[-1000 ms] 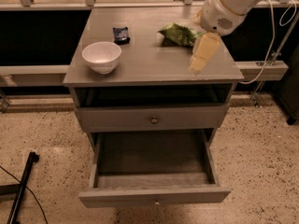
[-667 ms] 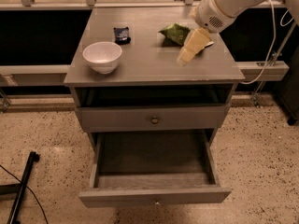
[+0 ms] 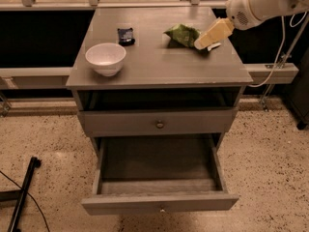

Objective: Place green jalapeno chip bag into middle drawer

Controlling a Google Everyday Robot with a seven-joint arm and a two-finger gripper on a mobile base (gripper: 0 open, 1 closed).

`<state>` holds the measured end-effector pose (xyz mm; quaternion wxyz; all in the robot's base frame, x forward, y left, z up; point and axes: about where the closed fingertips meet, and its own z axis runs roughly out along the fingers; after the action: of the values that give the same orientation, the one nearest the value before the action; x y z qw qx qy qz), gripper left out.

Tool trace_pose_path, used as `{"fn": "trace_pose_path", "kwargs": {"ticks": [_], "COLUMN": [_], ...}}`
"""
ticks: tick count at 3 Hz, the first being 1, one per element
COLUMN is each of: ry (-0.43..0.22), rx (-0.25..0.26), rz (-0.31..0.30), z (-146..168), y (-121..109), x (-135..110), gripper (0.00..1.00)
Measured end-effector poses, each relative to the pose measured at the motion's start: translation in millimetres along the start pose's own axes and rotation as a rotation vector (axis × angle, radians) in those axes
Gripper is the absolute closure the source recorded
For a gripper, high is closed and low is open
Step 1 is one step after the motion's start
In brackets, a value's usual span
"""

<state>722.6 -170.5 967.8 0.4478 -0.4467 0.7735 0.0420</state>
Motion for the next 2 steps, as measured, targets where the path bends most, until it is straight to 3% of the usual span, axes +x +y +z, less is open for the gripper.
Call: {"fn": "trace_pose_path", "kwargs": {"ticks": [1,2], "ry": [0.0,-0.026], "rx": [0.0,0.04], "rz": [0.0,0.004], "z": [0.0,15.8], "y": [0.0,-2.6], "x": [0.0,0.3], "gripper": [0.0,0.0]}}
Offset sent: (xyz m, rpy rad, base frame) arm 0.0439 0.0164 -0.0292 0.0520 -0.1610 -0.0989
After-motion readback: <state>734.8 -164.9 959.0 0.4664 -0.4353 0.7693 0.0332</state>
